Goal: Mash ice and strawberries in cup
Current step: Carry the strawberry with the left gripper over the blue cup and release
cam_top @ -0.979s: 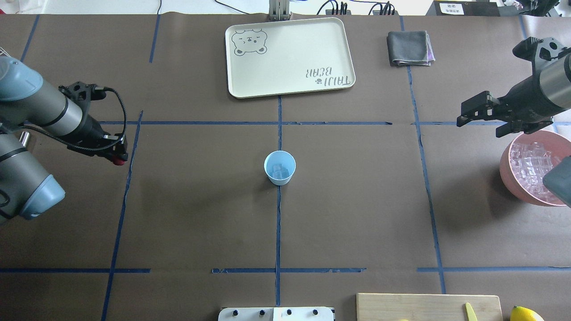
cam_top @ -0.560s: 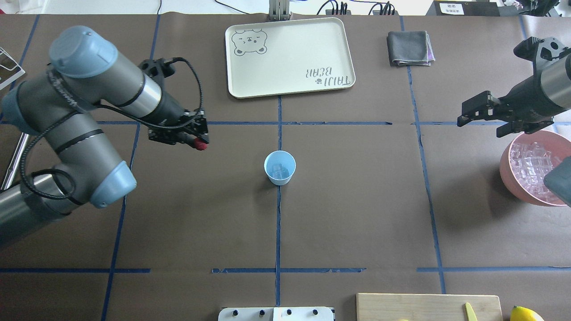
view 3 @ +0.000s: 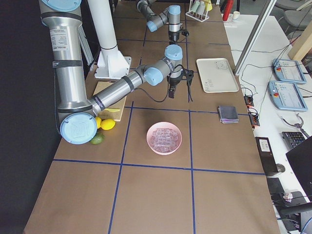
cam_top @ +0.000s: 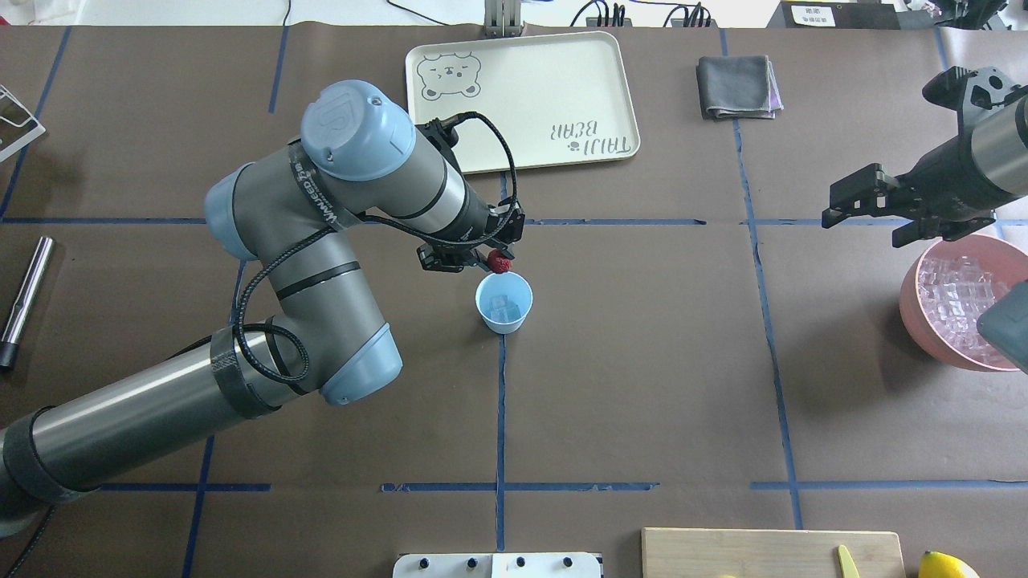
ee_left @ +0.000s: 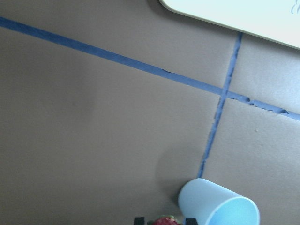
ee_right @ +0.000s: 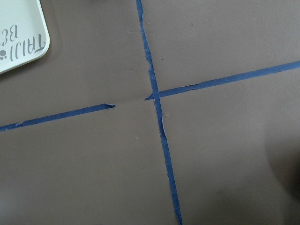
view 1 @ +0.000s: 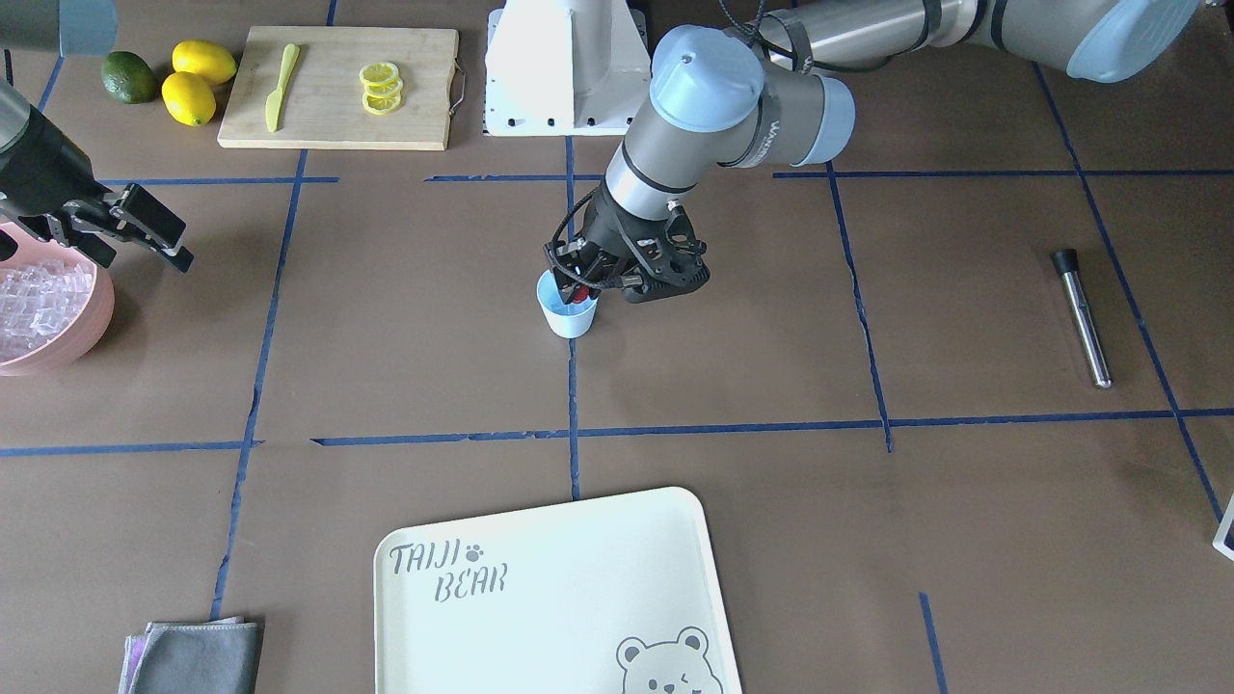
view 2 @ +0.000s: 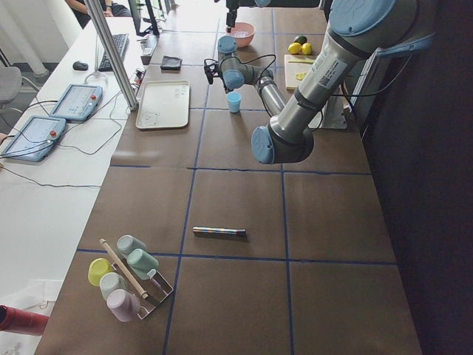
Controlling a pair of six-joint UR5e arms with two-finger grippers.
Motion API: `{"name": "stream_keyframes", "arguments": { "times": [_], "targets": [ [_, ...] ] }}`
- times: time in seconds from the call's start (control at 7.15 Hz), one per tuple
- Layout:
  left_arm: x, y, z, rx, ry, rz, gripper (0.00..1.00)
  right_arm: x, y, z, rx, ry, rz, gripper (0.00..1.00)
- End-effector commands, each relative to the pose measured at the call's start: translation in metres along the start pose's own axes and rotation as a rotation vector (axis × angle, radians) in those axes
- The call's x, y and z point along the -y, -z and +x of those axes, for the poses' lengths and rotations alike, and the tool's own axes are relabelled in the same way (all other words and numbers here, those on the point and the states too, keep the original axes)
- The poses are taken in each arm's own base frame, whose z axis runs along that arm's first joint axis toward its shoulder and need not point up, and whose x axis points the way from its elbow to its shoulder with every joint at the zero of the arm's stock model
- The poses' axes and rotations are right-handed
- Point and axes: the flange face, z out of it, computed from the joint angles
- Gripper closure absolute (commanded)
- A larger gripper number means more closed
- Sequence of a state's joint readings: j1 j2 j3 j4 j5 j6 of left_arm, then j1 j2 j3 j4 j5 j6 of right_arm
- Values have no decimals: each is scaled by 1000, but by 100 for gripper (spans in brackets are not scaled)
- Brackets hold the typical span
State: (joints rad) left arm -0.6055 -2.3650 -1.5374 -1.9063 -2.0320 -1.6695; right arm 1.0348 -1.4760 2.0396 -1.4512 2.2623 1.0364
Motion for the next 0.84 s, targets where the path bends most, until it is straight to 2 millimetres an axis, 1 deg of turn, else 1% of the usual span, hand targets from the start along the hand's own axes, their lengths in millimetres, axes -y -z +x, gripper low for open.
{"name": "stream_keyframes", "arguments": {
  "times": [0.0,0.14,0.28,0.42,0.56,0.7],
  "targets": [
    [-4,-10,-1,10,2,-2,83,0,-1,0,-1,0,0,1],
    [-10,-14,-2,14,-4,-12,83,0,-1,0,-2,0,0,1],
    [-9,-19,-15,27,2,-13,76,1,-2,2,-4,-2,-2,1],
    [-8,-21,-19,32,6,-12,75,1,-2,2,-4,-2,-2,1],
    [-9,-19,-18,29,5,-14,62,0,-2,1,-3,-2,-3,1],
    [-13,-19,-17,26,-5,-20,34,1,-2,1,-2,-1,-2,1]
  ]
}}
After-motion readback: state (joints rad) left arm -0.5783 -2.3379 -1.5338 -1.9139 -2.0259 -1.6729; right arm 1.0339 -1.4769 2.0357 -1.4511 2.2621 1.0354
